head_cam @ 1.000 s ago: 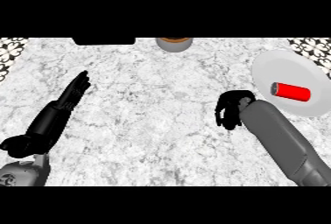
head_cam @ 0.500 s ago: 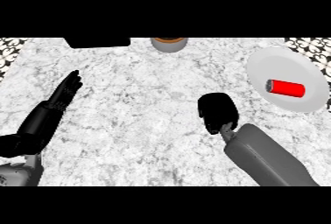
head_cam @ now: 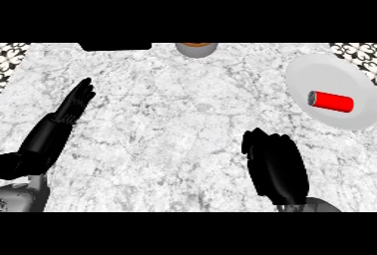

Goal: Pick the can from the placemat and place it in the plate

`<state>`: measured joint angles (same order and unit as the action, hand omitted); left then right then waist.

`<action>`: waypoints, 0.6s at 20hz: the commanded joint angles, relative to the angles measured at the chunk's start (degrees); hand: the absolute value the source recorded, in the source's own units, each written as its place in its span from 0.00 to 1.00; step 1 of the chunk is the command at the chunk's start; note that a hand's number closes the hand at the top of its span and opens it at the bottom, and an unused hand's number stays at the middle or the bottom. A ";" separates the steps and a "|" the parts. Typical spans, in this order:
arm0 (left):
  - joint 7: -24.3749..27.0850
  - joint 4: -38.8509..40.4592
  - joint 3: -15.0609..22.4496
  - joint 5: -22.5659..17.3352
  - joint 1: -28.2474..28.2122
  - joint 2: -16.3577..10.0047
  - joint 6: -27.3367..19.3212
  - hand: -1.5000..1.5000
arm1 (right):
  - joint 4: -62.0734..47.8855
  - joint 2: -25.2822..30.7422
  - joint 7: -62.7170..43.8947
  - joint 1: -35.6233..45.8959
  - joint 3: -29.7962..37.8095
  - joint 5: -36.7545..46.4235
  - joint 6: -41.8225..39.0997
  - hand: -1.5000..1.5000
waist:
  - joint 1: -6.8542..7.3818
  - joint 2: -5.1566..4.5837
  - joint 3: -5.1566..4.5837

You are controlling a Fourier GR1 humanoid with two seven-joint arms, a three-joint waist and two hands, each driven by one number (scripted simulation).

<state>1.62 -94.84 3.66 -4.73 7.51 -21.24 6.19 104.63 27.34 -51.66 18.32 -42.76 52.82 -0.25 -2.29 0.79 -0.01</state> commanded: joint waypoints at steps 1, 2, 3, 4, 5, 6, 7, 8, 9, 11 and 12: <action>-1.20 -0.48 -0.12 0.46 0.64 0.95 -0.32 0.50 | 14.53 5.22 -5.63 -7.75 1.73 4.19 -0.67 1.00 | 0.86 -0.39 0.00; -1.10 1.08 -0.75 0.07 1.88 0.10 0.80 0.50 | 14.45 8.17 -3.31 -8.35 4.55 5.01 1.92 1.00 | 0.72 -0.47 0.01; -1.94 -1.32 -0.72 -0.04 0.95 -0.10 0.85 0.50 | 17.36 7.35 -6.70 -7.95 4.89 6.62 -0.58 1.00 | 1.08 -0.39 0.00; 2.37 2.44 -1.21 -0.46 0.98 0.03 3.11 0.50 | 16.96 6.87 -6.98 -9.82 4.36 8.81 -0.59 1.00 | 1.33 -0.60 -0.02; -1.15 -0.43 0.85 1.64 2.59 2.03 -0.08 0.50 | 20.05 7.41 -7.73 -7.39 7.76 6.88 -3.26 1.00 | 1.31 -0.53 -0.01; 2.40 3.70 0.03 1.58 2.20 1.92 1.38 0.50 | 19.47 8.91 -5.12 -6.81 11.70 4.32 -3.85 1.00 | 1.50 -0.71 -0.02; -1.03 0.30 -0.38 1.04 2.60 1.30 1.92 0.50 | 16.50 6.35 -4.68 -9.76 9.97 8.82 0.51 1.00 | 1.89 -0.69 0.02; -0.55 0.47 1.26 2.36 2.22 2.64 1.26 0.50 | 17.30 6.71 -5.14 -6.71 13.05 7.05 -3.25 1.00 | 1.98 -0.71 0.00; -1.52 -0.19 0.05 2.06 1.81 2.63 0.54 0.50 | 17.04 10.55 0.09 -12.25 15.41 6.86 2.68 1.00 | 1.83 -0.70 0.04; -2.28 -2.48 0.51 1.25 1.25 3.12 1.88 0.50 | 8.30 7.17 3.42 -7.10 19.65 3.97 2.52 1.00 | 2.49 -0.81 0.04; -2.39 0.23 0.65 2.52 2.53 3.45 1.92 0.50 | 12.85 9.79 5.66 -13.39 21.29 3.20 4.65 1.00 | 1.93 -0.76 0.04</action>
<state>0.48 -95.07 3.94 -3.13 9.28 -18.84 7.67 117.95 35.34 -50.93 8.91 -27.80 57.99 1.32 -0.45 0.11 0.00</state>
